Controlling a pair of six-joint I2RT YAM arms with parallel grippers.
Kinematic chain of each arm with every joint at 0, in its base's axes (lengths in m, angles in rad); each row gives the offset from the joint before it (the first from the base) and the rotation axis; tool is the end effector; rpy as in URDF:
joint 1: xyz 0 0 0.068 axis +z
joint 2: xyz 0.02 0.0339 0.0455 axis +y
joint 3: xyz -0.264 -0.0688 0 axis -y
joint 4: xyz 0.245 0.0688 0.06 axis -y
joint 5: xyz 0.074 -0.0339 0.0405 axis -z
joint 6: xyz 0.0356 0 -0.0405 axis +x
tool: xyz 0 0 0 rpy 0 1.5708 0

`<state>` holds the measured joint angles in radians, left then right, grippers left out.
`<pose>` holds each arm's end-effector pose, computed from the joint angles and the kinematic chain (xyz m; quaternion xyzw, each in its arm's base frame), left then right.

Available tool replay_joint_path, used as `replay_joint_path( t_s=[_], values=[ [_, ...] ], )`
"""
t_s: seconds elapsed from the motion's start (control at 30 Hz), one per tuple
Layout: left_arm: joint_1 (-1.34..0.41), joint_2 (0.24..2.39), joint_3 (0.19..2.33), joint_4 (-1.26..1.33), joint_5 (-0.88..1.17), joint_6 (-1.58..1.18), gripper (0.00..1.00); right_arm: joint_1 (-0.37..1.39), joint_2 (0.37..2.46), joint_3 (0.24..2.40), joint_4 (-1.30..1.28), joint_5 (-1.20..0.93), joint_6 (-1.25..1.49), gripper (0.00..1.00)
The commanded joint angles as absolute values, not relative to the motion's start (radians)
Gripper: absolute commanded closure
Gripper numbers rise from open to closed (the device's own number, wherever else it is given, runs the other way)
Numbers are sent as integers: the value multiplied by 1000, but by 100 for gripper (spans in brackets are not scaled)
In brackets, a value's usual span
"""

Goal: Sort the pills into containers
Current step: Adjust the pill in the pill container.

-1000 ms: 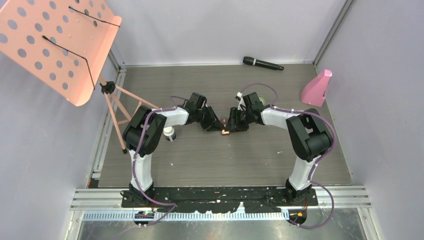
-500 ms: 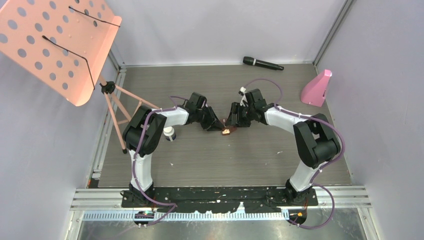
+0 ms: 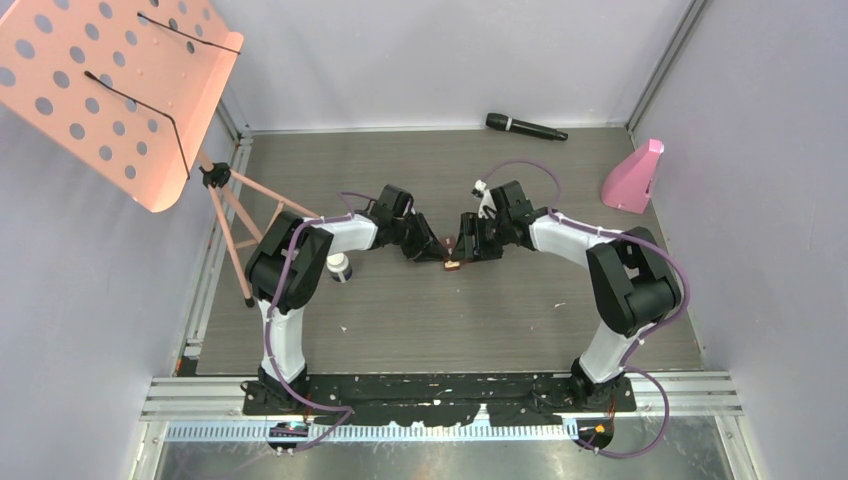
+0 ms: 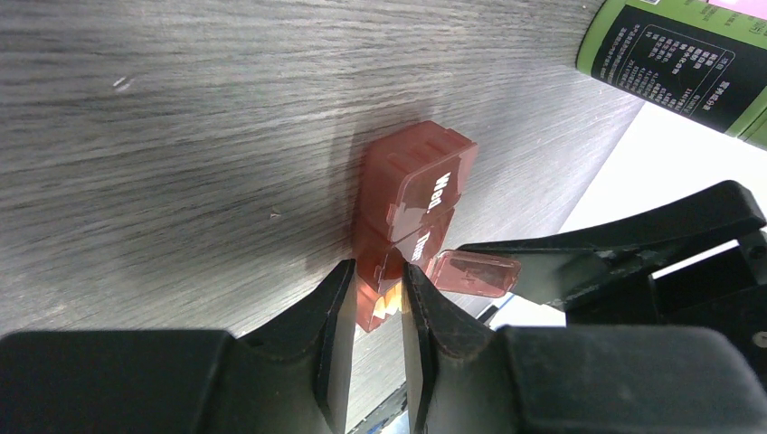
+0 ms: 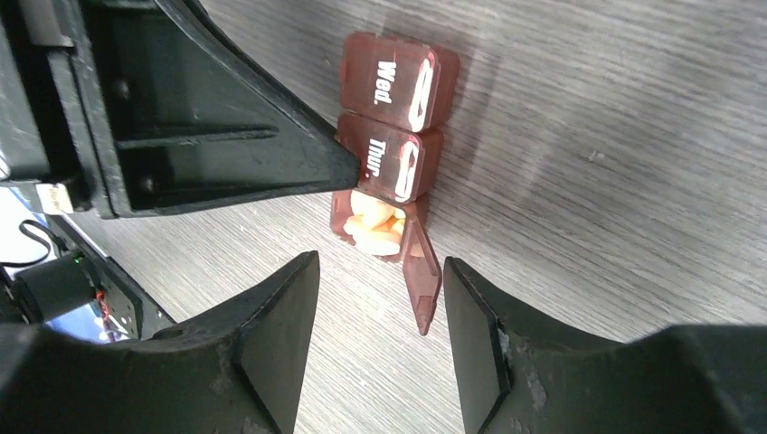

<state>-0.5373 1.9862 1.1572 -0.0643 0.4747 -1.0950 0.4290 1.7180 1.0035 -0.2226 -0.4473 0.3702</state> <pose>0.3375 -0.2200 0.1326 -0.1772 0.9028 -0.3872 0.0597 0.3082 0.1579 0.1739 -0.0963 0.9241 0.3123 0.1979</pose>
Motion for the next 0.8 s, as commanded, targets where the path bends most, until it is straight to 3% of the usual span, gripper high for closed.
replay_joint_path(
  t_s=[0.0, 0.47, 0.77],
  values=[
    [-542, 2005, 1167, -87, 451, -1078, 75, 428, 1744, 1015, -263, -474, 299, 40],
    [-540, 2008, 1177, -96, 453, -1077, 75, 428, 1779, 1021, -218, -430, 382, 50],
    [-538, 2012, 1186, -108, 455, -1074, 75, 428, 1792, 1005, -148, -436, 477, 51]
  ],
)
